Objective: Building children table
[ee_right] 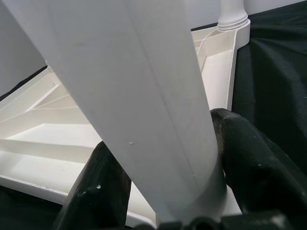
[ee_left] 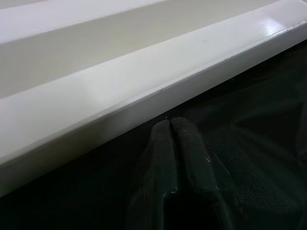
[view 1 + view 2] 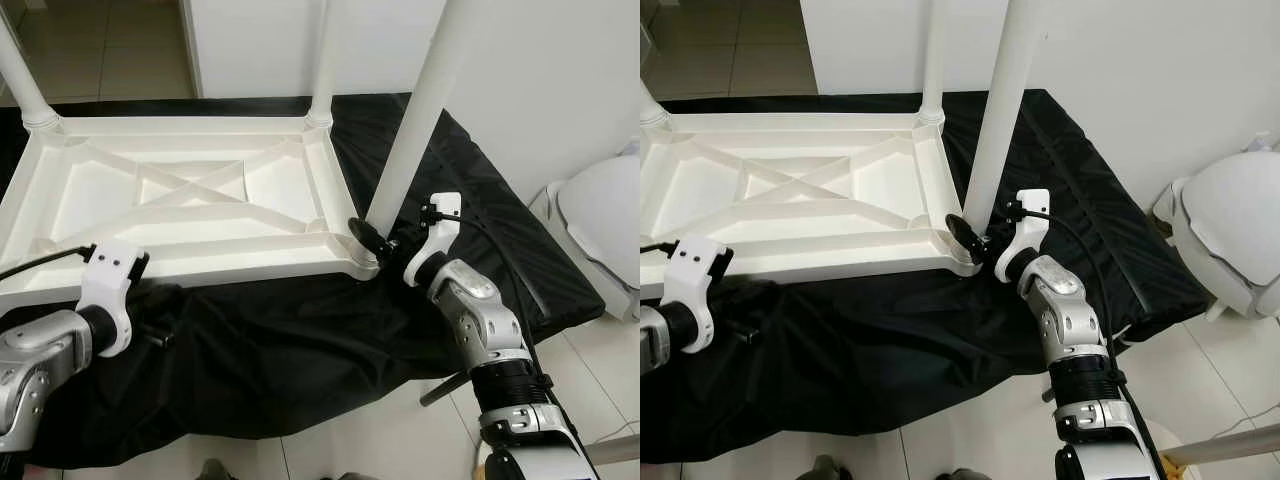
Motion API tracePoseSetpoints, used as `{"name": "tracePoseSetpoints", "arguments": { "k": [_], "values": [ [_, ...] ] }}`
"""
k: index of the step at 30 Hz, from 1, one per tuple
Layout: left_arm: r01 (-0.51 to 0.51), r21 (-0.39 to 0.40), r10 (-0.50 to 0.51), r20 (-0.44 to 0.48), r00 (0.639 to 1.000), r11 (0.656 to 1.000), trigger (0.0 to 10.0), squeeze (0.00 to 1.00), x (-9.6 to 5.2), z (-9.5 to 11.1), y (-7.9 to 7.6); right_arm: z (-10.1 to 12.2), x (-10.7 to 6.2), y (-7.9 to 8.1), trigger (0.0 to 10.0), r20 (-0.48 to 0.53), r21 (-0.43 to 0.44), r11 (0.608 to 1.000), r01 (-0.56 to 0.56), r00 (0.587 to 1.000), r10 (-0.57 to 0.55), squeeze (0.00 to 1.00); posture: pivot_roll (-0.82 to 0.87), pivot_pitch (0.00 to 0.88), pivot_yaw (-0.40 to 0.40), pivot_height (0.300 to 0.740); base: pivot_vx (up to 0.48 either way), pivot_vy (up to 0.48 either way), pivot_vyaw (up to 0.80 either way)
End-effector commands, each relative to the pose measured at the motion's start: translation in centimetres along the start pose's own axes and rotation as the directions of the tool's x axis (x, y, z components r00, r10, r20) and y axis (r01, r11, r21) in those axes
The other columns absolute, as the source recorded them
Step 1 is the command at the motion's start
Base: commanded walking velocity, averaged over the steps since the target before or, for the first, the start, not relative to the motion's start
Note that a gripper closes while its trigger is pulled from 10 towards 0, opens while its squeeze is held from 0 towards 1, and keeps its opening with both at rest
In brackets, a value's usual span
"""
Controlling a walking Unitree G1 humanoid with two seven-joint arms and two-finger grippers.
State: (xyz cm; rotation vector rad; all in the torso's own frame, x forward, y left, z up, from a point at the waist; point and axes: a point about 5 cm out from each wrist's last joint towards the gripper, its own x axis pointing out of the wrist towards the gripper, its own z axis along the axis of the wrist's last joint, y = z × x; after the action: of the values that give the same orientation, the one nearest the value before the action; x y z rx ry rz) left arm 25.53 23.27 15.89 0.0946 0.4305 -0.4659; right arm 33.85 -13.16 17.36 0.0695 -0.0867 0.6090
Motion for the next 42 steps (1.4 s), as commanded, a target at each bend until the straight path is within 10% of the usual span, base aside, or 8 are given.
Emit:
{"name": "tracePoseSetpoints", "arguments": {
  "k": [1,20,21,22,24,25,42],
  "values": [
    [-0.024,0.002,0.024,-0.023,0.999,1.0,10.0,0.0,-0.1,-0.5,0.5,-0.3,-0.2,-0.2,10.0,-0.015,0.015,1.0,0.004,1.0,-0.004,0.0,0.01,0.087,-0.08,0.74,0.0,0.0,0.0],
    [-0.217,-0.123,0.213,-0.046,0.976,0.968,10.0,0.0,1.6,-1.3,3.7,-0.8,-0.7,0.1,10.0,-0.038,0.019,0.999,-0.028,0.999,0.028,0.0,0.0,0.089,-0.078,0.74,0.0,0.0,0.0],
    [-0.235,-0.128,0.23,-0.052,0.972,0.964,10.0,0.0,1.7,-1.4,4.0,-0.9,-0.8,-0.2,9.3,-0.041,0.034,0.999,-0.016,0.999,0.017,0.0,-0.01,0.088,-0.077,0.74,0.0,0.0,0.0],
    [-0.251,-0.129,0.245,-0.06,0.968,0.959,10.0,0.0,1.8,-1.5,4.2,-1.1,-0.9,-0.5,2.5,-0.047,0.044,0.999,0.001,0.999,0.001,0.0,-0.01,0.087,-0.077,0.74,0.0,0.0,0.0],
    [-0.251,-0.129,0.245,-0.06,0.968,0.959,10.0,0.0,1.8,-1.5,4.2,-1.1,-0.9,-0.5,2.5,-0.047,0.044,0.999,0.001,0.999,0.001,0.0,-0.01,0.087,-0.077,0.74,0.0,0.0,0.0],
    [-0.259,-0.129,0.253,-0.065,0.965,0.957,10.0,0.0,1.8,-1.6,4.3,-1.2,-1.0,-0.7,0.0,-0.052,0.05,0.999,0.012,0.999,-0.01,0.0,-0.01,0.087,-0.077,0.74,0.0,0.0,0.0],
    [-0.349,-0.124,0.34,-0.09,0.936,0.929,10.0,0.0,2.8,-2.0,6.0,-2.3,-2.0,0.5,0.0,-0.081,0.181,0.978,-0.101,0.99,0.117,0.0,-0.01,0.086,-0.068,0.74,0.0,0.0,0.0]
  ]
}}
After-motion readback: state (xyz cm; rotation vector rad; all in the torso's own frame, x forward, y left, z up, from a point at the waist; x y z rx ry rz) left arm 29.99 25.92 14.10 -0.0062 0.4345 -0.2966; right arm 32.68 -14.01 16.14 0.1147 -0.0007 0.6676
